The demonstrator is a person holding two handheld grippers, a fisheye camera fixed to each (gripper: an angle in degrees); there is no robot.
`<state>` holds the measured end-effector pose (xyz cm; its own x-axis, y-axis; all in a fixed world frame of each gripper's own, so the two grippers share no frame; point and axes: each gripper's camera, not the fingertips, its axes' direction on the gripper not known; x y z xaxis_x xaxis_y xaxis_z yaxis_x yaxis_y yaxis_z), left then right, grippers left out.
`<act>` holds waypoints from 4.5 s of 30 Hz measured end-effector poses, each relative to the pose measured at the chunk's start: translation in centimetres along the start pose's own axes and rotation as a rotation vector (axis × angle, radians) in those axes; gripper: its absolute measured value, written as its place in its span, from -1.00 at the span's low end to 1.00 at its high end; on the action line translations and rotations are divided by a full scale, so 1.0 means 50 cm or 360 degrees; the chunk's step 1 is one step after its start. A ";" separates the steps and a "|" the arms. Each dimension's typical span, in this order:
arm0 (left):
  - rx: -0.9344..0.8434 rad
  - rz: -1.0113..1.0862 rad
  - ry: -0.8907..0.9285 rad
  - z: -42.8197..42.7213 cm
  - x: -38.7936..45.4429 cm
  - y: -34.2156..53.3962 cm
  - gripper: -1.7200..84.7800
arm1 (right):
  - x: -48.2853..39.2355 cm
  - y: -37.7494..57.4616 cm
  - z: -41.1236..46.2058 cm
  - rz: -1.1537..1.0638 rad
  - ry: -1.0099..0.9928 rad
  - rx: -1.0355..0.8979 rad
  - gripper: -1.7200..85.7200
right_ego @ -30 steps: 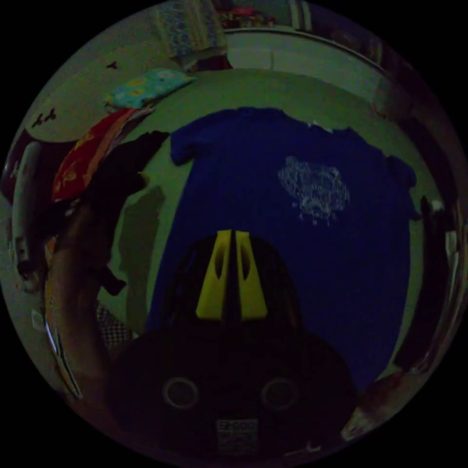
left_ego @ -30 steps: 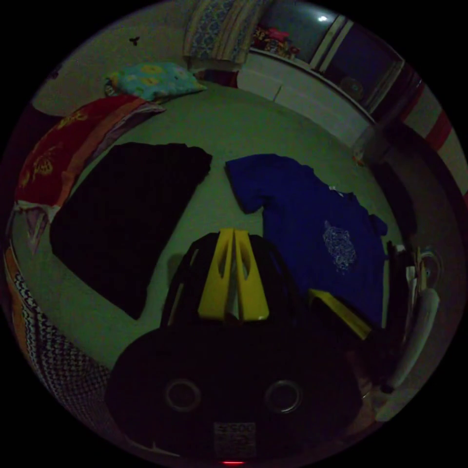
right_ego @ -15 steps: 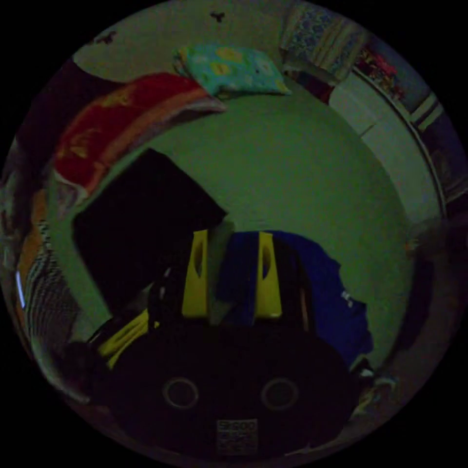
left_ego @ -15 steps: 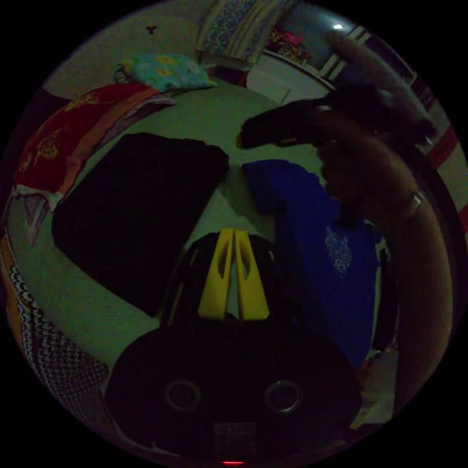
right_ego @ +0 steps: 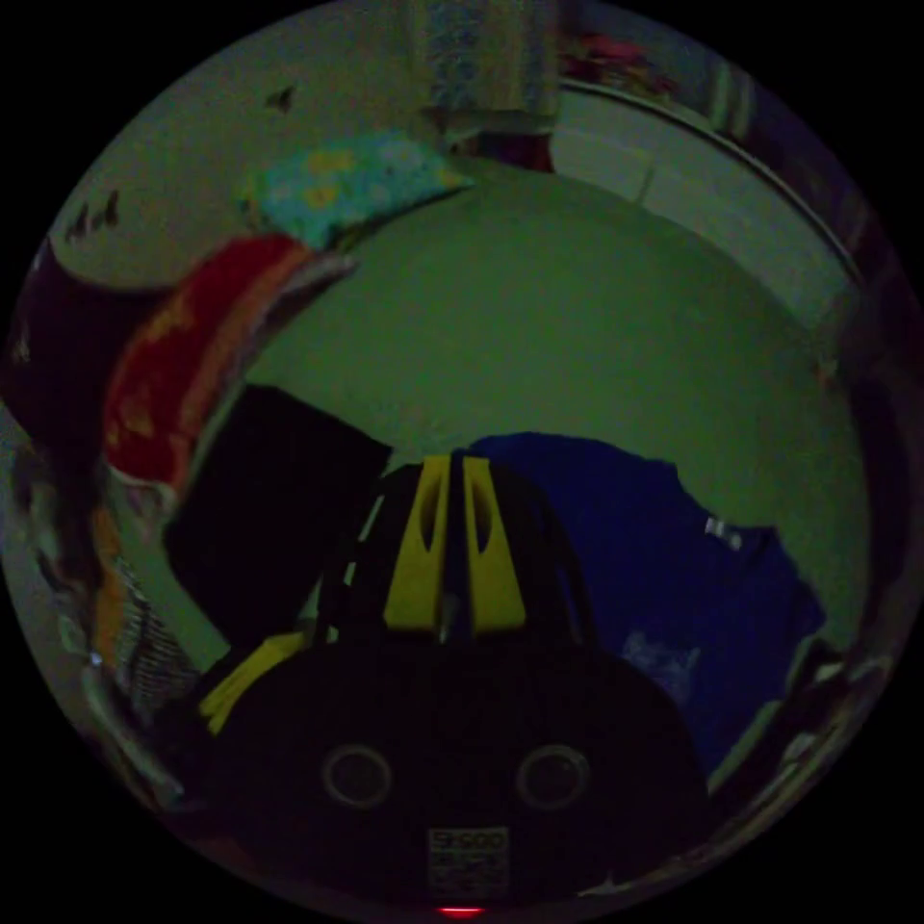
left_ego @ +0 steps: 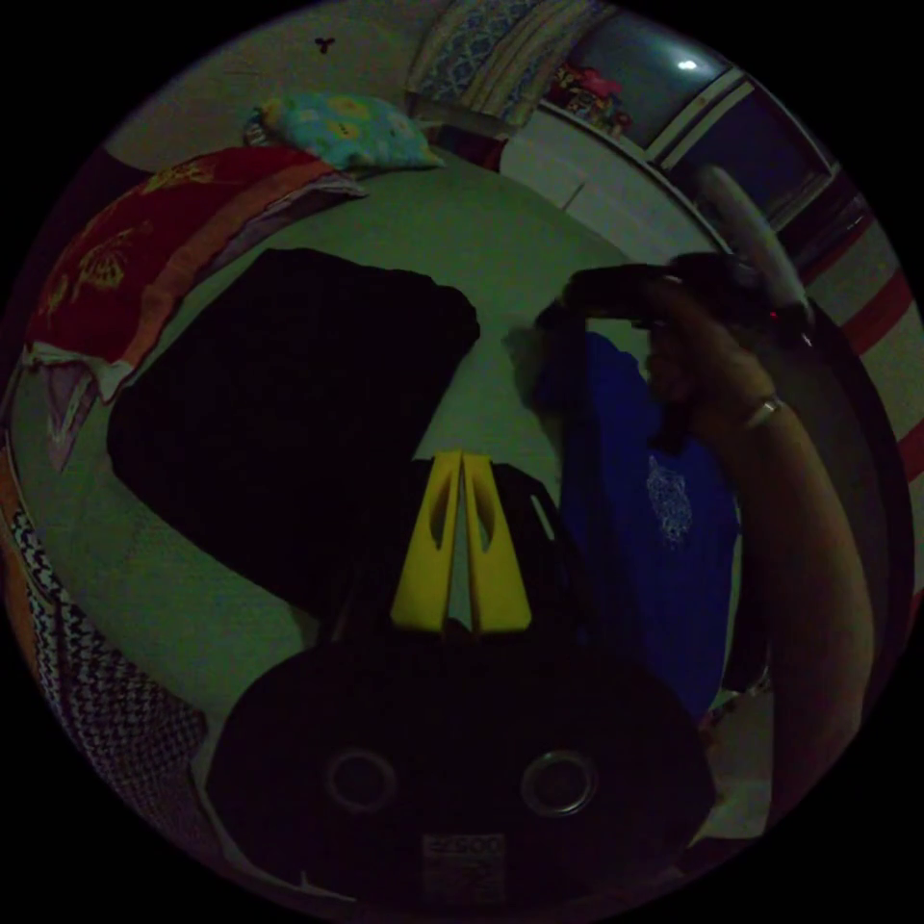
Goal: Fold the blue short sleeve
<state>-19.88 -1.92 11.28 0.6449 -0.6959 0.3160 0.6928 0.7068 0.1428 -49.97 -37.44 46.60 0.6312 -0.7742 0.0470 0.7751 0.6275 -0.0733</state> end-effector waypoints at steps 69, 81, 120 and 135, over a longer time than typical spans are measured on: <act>-0.0240 0.0306 -0.0002 0.151 0.242 -0.038 -0.97 | 0.039 -0.013 -0.006 -0.0133 -0.0062 -0.0173 -0.99; -0.0110 0.0592 0.0153 0.098 0.356 0.030 -0.97 | 0.091 0.039 -0.107 0.0091 0.0354 0.0018 -0.99; -0.0104 0.0625 -0.0121 -0.007 0.789 0.286 -0.97 | 0.175 0.667 -0.928 -0.0034 0.0472 0.0143 -0.99; 0.0077 0.1099 -0.0025 -0.234 1.317 0.646 -0.97 | 0.577 1.187 -1.490 0.0594 0.0207 0.0419 -0.98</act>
<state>48.72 -26.40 25.72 0.9281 -0.0830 0.3630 0.1100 0.9925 -0.0542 12.23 -28.70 -30.63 0.8723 -0.4851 -0.0608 0.4870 0.8514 0.1946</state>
